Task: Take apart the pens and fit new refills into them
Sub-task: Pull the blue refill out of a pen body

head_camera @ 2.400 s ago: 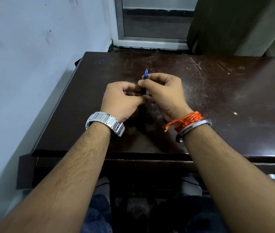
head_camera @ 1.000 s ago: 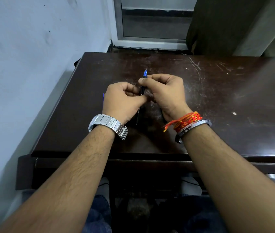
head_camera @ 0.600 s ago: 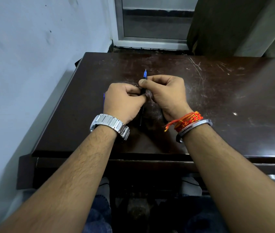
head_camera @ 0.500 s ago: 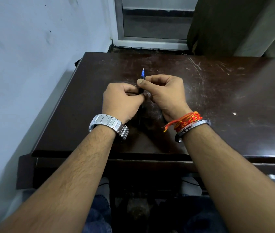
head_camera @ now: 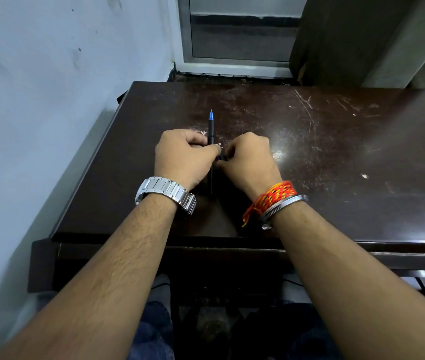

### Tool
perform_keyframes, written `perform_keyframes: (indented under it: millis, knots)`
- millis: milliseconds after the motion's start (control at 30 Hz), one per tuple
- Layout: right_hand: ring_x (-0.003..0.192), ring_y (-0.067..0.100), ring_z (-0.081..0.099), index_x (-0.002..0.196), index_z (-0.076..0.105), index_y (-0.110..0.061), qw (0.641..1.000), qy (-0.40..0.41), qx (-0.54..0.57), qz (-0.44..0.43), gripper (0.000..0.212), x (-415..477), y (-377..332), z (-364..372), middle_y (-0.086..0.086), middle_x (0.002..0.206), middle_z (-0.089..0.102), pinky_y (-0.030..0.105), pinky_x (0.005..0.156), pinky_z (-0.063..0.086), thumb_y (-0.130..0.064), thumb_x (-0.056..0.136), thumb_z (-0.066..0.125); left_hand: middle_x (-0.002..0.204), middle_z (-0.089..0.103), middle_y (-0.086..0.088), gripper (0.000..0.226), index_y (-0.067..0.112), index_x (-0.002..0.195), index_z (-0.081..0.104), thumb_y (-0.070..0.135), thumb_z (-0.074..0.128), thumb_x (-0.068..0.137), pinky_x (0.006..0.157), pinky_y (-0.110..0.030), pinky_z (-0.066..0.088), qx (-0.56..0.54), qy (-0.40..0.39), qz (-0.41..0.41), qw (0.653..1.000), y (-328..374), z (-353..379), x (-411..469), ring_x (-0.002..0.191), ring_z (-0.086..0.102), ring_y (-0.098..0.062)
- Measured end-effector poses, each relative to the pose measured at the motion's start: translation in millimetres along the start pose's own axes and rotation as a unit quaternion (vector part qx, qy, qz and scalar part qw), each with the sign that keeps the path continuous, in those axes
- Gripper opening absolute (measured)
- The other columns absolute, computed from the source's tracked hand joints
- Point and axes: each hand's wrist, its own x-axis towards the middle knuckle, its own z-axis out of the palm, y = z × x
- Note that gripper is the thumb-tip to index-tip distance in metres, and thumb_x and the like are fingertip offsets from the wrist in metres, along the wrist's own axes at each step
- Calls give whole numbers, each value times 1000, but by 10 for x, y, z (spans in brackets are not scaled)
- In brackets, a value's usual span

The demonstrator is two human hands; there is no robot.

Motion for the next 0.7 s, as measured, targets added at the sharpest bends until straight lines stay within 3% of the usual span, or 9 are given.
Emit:
perform_keyframes:
  millis: [100,200,267,367,467,533,633,700]
  knots:
    - [76,29,68,77,73,-3,995,61,76,1,23,11,-7,-33,14,76,72,30,68,52,-27,78,74,60,73,7,6,37,57,75,32,79,58,70,-44,64,-9,-20,-4,1000,24,0,-18,67,74,-20]
    - [68,20,69,80,77,-9,974,133,178,34,18,71,-4,-72,1,65,70,24,65,51,-26,78,70,64,74,-1,5,38,59,76,35,78,56,70,-50,64,-23,-39,-16,999,60,7,-38,73,75,-30]
    - [56,13,67,81,75,-16,935,126,323,75,10,116,-14,-82,-4,61,66,32,64,59,-19,82,66,64,74,-4,6,35,59,77,31,78,55,70,-54,64,-37,-64,-39,996,86,3,-60,70,76,-32]
    - [48,9,57,80,70,-13,847,104,514,86,13,166,-49,-99,0,62,63,25,46,50,-6,89,63,73,77,-12,7,29,57,77,24,77,53,72,-57,63,-60,-101,-74,990,109,8,-73,72,76,-34]
    - [57,5,51,85,73,-15,836,103,532,92,11,191,-64,-124,7,85,71,20,52,40,-9,91,65,80,78,-17,8,29,58,78,21,77,56,74,-57,63,-49,-129,-71,988,142,10,-109,78,76,-40]
    - [56,3,48,83,73,-16,823,98,550,102,12,194,-53,-140,8,95,73,19,54,37,-11,91,67,76,77,-15,18,31,57,78,15,78,65,75,-58,62,-41,-148,-62,986,140,9,-122,74,77,-36]
    - [48,5,40,90,73,-16,805,81,576,116,8,186,-49,-171,1,88,73,21,44,35,-14,94,66,73,77,-14,27,31,56,78,9,77,72,75,-59,61,-39,-164,-58,984,130,11,-121,67,77,-28]
    - [46,7,36,92,73,-17,801,70,582,122,7,188,-44,-172,0,86,73,21,39,31,-15,94,66,73,77,-15,24,31,58,78,10,77,70,76,-62,60,-37,-163,-60,984,134,13,-121,70,77,-33]
